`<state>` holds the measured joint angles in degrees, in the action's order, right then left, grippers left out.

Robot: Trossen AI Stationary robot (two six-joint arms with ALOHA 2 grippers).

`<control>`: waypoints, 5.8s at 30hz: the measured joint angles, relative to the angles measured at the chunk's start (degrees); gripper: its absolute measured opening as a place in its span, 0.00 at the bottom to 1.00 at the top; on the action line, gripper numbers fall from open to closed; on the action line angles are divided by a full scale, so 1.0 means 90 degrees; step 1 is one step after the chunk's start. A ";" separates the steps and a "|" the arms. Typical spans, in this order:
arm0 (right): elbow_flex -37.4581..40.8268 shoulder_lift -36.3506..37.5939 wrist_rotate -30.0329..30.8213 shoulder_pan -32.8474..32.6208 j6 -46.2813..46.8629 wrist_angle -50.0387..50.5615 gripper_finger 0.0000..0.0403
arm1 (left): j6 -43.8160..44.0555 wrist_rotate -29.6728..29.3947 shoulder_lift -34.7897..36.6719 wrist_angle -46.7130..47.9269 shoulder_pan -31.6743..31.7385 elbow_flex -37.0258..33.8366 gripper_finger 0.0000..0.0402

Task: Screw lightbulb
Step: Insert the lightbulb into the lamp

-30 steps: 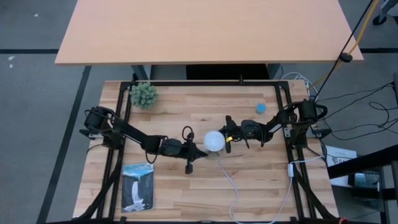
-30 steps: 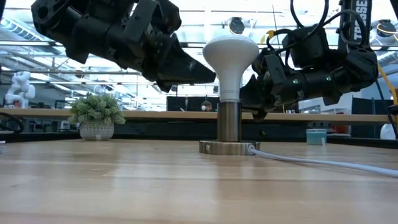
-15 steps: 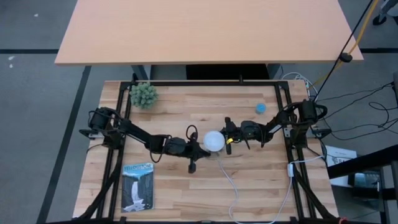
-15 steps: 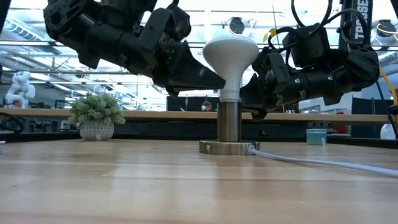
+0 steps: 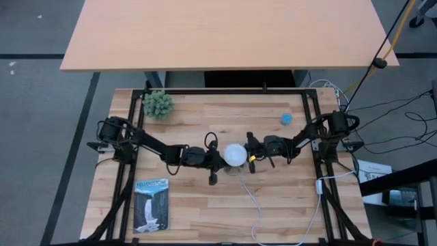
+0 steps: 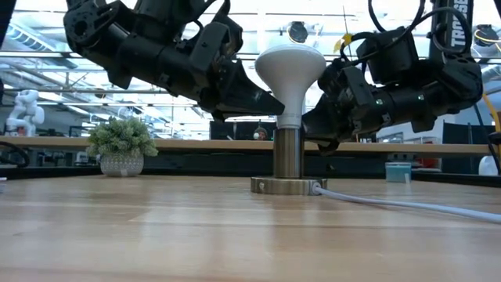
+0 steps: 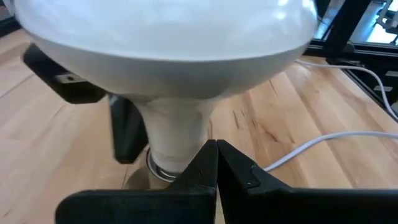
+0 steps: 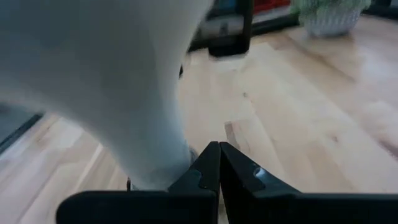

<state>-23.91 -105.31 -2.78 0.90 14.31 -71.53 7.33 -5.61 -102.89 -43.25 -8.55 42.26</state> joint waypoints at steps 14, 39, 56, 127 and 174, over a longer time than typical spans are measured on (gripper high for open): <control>0.0048 0.1400 0.0567 -0.0289 -0.0046 0.1792 0.00 | 0.0000 -0.0002 0.0000 0.0030 0.0002 0.0000 0.00; 0.0048 0.1798 0.0756 -0.1176 0.0172 0.2839 0.00 | 0.0019 -0.0035 0.0032 0.0677 0.0268 0.0005 0.00; 0.0038 0.2583 0.2175 -0.1253 0.0172 0.3907 0.00 | 0.0131 0.0119 0.0561 0.1094 -0.0178 -0.0005 0.00; -0.0610 0.2583 0.2637 -0.1473 0.0707 0.5215 0.00 | 0.0129 0.0598 0.0420 0.1436 0.0194 0.0340 0.00; -0.0610 0.1995 0.2378 -0.1279 0.0779 0.4524 0.00 | 0.0228 0.0566 0.0406 0.1765 -0.0034 0.0340 0.00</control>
<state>-29.41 -87.35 18.62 -10.61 21.31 -30.82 9.39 -0.52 -99.24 -27.37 -8.86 45.32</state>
